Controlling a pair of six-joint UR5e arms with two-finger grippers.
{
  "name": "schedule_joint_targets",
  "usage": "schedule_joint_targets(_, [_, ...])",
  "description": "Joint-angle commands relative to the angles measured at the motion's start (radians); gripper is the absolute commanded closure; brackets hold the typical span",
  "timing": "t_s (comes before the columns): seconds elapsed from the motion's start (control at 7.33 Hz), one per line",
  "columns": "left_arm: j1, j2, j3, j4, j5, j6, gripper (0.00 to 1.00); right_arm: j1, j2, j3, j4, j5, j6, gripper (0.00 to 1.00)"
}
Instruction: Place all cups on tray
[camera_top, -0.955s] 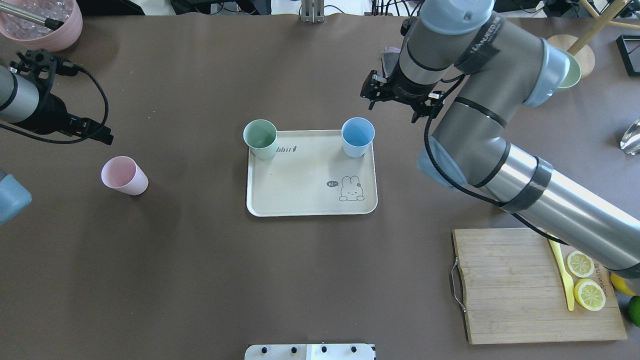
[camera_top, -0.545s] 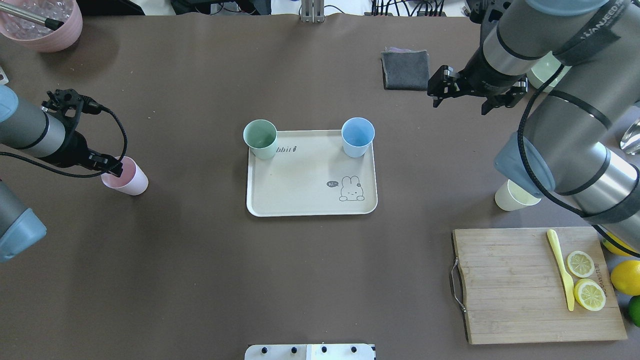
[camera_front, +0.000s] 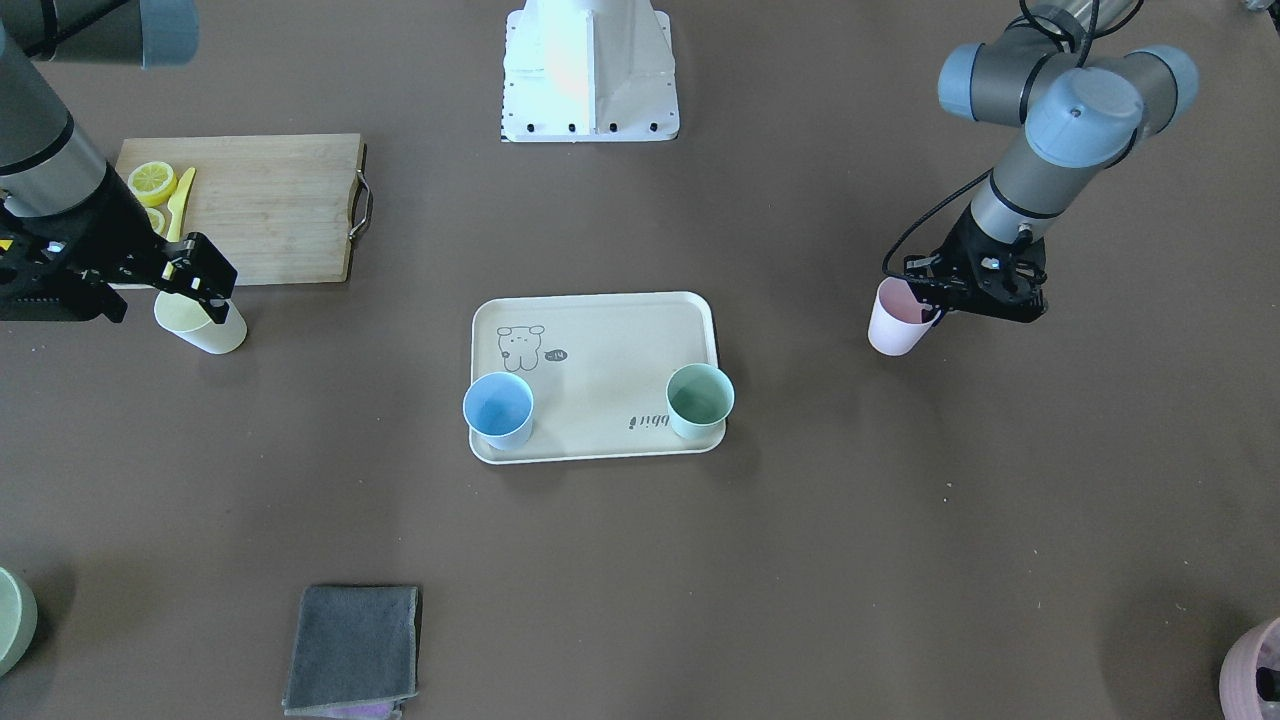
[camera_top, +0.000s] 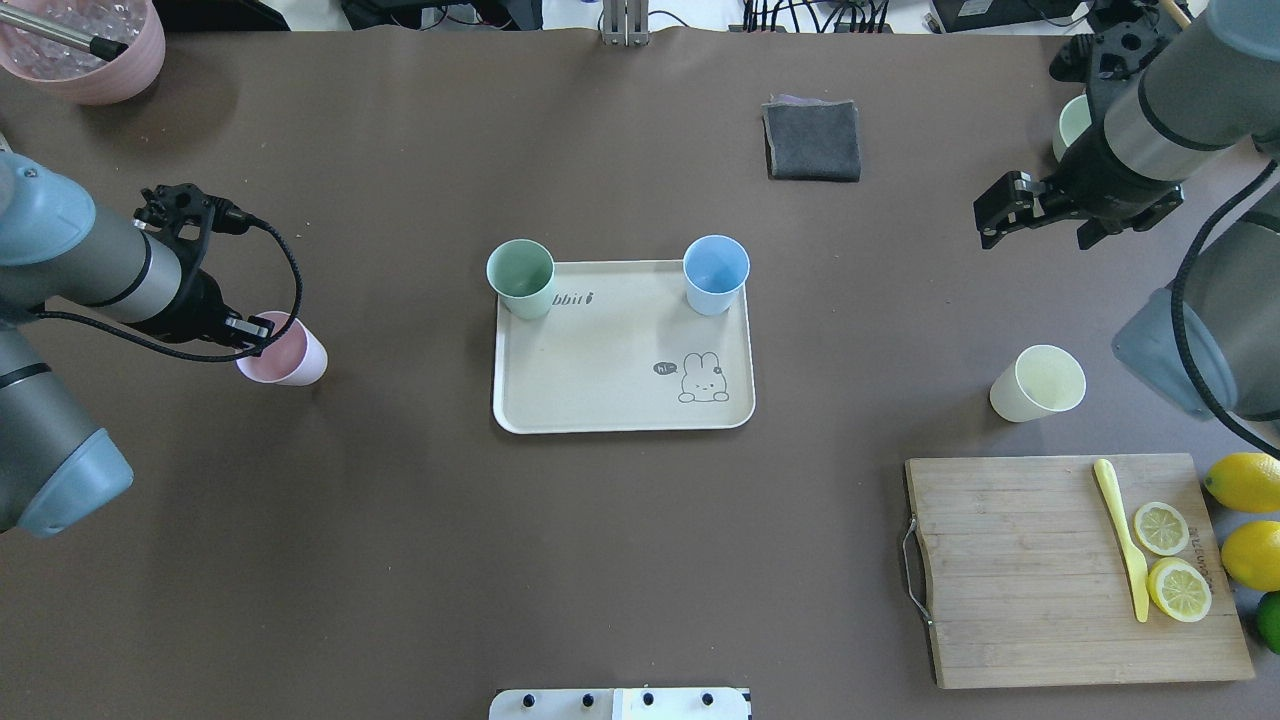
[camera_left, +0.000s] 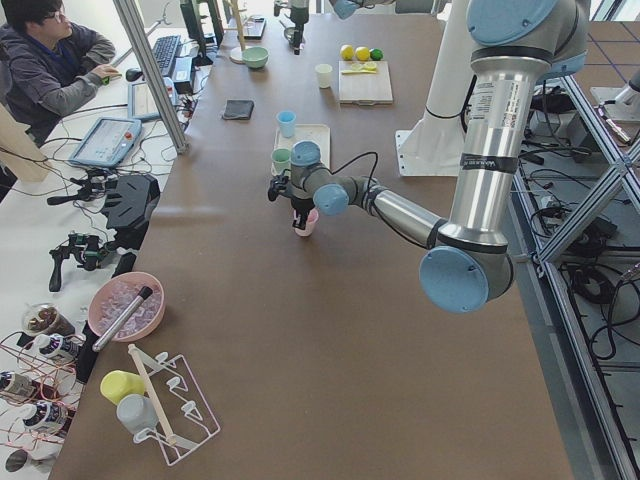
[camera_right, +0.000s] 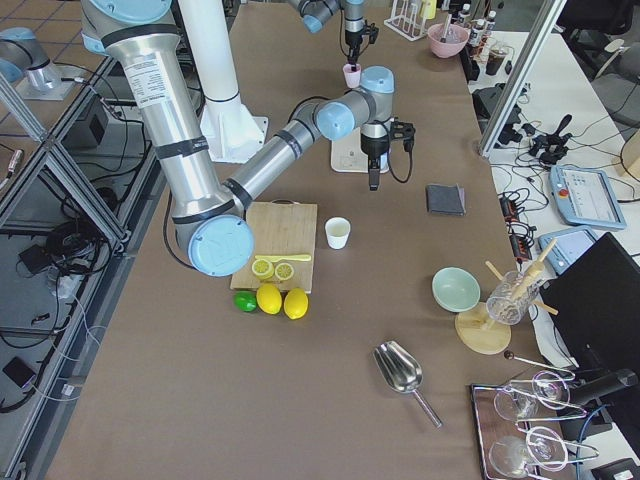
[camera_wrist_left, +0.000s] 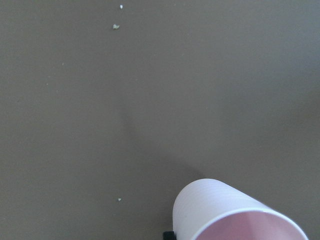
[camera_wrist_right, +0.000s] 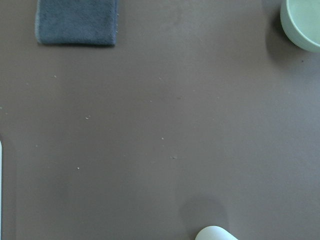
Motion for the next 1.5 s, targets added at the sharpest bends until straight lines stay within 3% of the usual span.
schedule_joint_targets(0.0, [0.003,-0.182,-0.042,0.239,0.002,-0.080,1.00,0.004,-0.125,0.014,0.098,0.002,-0.018,0.00])
schedule_joint_targets(0.27, [0.115,-0.292,0.015,0.246,0.008,-0.222,1.00,0.009,-0.168,0.017,0.116,0.002,-0.033,0.00])
schedule_joint_targets(0.55, [0.201,-0.381,0.099,0.240,0.104,-0.268,1.00,0.018,-0.198,0.023,0.116,0.002,-0.064,0.00])
schedule_joint_targets(0.95, [0.217,-0.444,0.179,0.183,0.110,-0.304,1.00,0.018,-0.218,0.014,0.114,0.002,-0.069,0.00])
schedule_joint_targets(1.09, [0.217,-0.446,0.178,0.175,0.110,-0.305,0.67,0.016,-0.227,0.013,0.114,0.002,-0.069,0.00])
schedule_joint_targets(1.23, [0.217,-0.447,0.170,0.172,0.110,-0.305,0.22,0.016,-0.228,0.002,0.114,0.002,-0.062,0.00])
schedule_joint_targets(1.36, [0.211,-0.450,0.140,0.174,0.110,-0.304,0.02,0.013,-0.225,-0.012,0.116,0.002,-0.058,0.00])
